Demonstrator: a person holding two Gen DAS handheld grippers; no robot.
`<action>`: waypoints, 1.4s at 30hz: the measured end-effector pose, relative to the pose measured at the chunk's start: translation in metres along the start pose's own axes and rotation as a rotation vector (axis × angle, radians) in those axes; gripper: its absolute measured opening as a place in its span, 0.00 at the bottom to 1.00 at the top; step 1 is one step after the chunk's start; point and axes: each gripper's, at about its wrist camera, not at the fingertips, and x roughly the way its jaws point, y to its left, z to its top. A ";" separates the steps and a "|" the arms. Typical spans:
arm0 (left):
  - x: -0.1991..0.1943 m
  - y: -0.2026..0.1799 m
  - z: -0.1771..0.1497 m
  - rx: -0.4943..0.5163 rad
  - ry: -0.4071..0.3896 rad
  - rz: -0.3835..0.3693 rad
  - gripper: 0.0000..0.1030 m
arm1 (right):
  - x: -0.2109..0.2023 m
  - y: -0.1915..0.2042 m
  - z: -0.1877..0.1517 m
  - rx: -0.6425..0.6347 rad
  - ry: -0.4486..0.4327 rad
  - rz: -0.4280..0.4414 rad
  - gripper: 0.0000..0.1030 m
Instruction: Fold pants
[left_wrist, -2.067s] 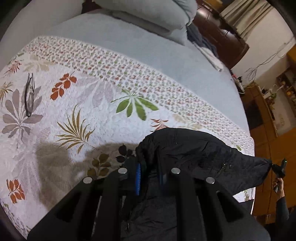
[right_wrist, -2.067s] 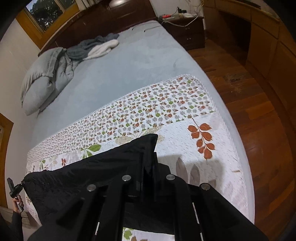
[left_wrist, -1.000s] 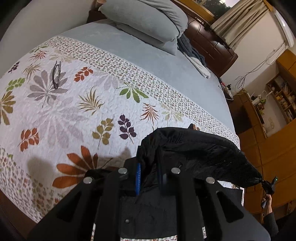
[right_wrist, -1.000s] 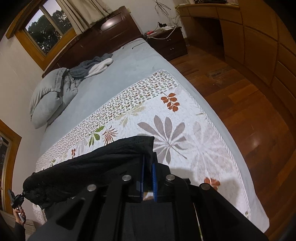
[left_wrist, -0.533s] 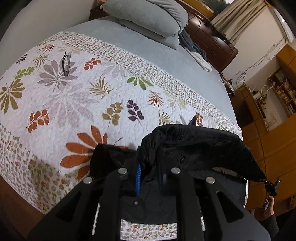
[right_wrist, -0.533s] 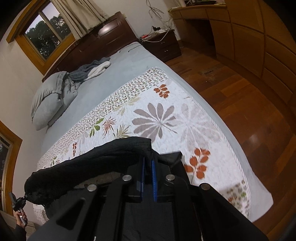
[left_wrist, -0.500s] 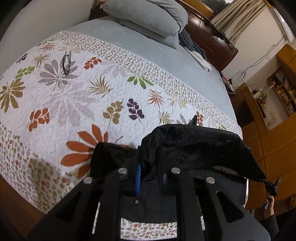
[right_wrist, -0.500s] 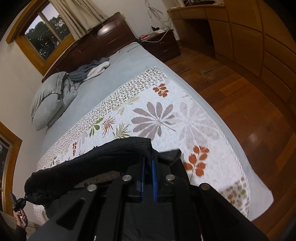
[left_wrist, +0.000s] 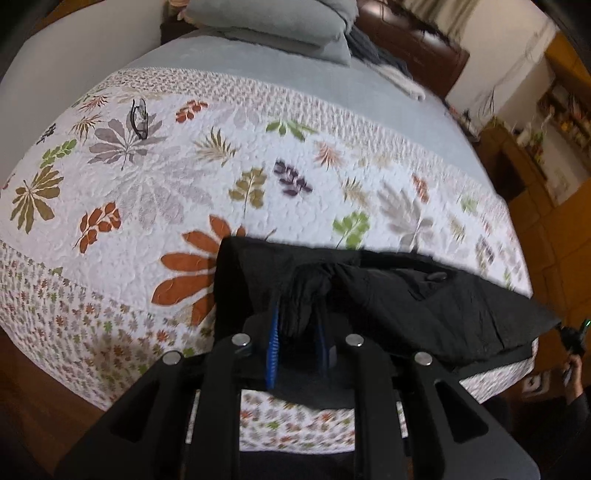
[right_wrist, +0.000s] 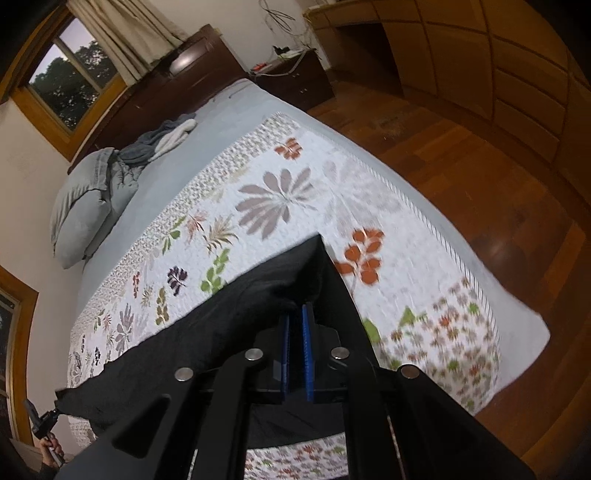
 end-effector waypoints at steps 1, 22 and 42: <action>0.003 0.001 -0.004 0.006 0.007 0.011 0.15 | 0.001 -0.006 -0.005 0.016 -0.001 -0.004 0.01; 0.040 0.045 -0.070 -0.016 0.105 0.241 0.23 | 0.054 -0.071 -0.093 0.492 0.079 0.240 0.06; 0.016 0.057 -0.101 -0.498 -0.020 -0.106 0.87 | 0.043 -0.099 -0.126 0.666 0.009 0.319 0.45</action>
